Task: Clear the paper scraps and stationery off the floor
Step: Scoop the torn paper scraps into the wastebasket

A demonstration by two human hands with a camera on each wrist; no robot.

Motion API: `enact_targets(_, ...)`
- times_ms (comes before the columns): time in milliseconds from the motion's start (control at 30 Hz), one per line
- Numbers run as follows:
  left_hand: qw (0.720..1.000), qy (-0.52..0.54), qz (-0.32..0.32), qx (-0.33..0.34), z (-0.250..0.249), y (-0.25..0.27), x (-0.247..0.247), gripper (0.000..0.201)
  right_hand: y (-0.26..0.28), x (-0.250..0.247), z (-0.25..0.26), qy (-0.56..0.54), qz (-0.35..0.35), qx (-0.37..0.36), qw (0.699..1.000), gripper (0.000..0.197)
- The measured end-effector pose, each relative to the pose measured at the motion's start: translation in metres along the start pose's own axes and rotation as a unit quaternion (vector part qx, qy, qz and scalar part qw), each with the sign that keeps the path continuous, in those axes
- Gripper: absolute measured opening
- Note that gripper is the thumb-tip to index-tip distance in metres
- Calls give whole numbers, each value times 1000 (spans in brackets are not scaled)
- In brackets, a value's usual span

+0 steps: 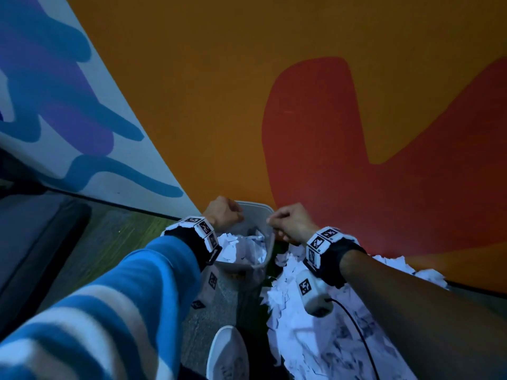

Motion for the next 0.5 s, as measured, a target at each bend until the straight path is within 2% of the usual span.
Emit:
enact_targets(133, 999, -13, 22, 29, -21, 4, 19, 21, 13, -25, 0, 16, 0, 3, 1000, 2)
enact_targets(267, 988, -80, 91, 92, -47, 8, 57, 19, 26, -69, -25, 86, 38, 11, 995, 4)
enact_targets(367, 969, -150, 157, 116, -61, 9, 103, 15, 29, -103, -63, 199, 55, 37, 978, 10)
enact_targets(433, 960, -178, 177, 124, -65, 7, 140, 15, 31, -121, -94, 261, 69, 63, 961, 14)
enact_targets(500, 955, -183, 203, 120, -58, 3, 180, 26, 33, -130, -127, 312, 91, 86, 942, 17)
Point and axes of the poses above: each hand's wrist, its own y-axis away from the middle knuckle, its own x-axis out of the palm, z = x × y, the point moved 2 cm from there along -y, towards the middle knuckle, and after that the axes turned 7 degrees about y, right-handed, at the moved point
